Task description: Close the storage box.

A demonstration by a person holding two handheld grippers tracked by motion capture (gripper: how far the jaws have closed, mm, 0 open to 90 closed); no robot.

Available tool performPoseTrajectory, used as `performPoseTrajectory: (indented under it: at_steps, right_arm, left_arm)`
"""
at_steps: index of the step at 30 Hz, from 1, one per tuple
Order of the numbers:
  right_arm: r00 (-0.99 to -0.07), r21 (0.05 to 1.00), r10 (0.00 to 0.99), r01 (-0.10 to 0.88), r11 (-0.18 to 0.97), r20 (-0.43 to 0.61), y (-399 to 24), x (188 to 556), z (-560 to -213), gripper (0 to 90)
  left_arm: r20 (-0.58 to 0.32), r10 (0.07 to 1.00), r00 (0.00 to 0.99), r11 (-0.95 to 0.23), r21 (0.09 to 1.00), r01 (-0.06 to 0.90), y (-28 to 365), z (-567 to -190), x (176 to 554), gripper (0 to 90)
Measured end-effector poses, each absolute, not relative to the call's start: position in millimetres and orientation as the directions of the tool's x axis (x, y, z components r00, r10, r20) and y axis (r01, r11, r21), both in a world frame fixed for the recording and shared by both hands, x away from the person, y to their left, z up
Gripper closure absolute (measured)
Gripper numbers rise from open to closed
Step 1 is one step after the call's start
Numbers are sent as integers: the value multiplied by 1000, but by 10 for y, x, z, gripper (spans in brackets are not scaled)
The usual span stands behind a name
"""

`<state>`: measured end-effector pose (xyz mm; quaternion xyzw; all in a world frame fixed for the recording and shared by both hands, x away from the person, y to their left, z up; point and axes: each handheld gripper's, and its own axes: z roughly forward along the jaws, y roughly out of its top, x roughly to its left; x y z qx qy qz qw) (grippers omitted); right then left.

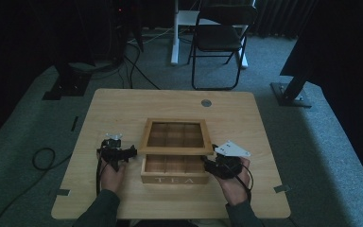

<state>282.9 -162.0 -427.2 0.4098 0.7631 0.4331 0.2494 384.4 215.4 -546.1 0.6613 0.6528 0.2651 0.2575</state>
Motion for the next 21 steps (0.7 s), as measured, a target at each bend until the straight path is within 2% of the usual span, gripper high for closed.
performPoseTrajectory:
  at_steps: [21]
  right_arm:
    - [-550, 852, 835, 427, 304, -23, -1620, 2725, -4478, 437]
  left_arm:
    - [14, 1000, 7, -15, 686, 727, 2154, -5461, 3843, 17]
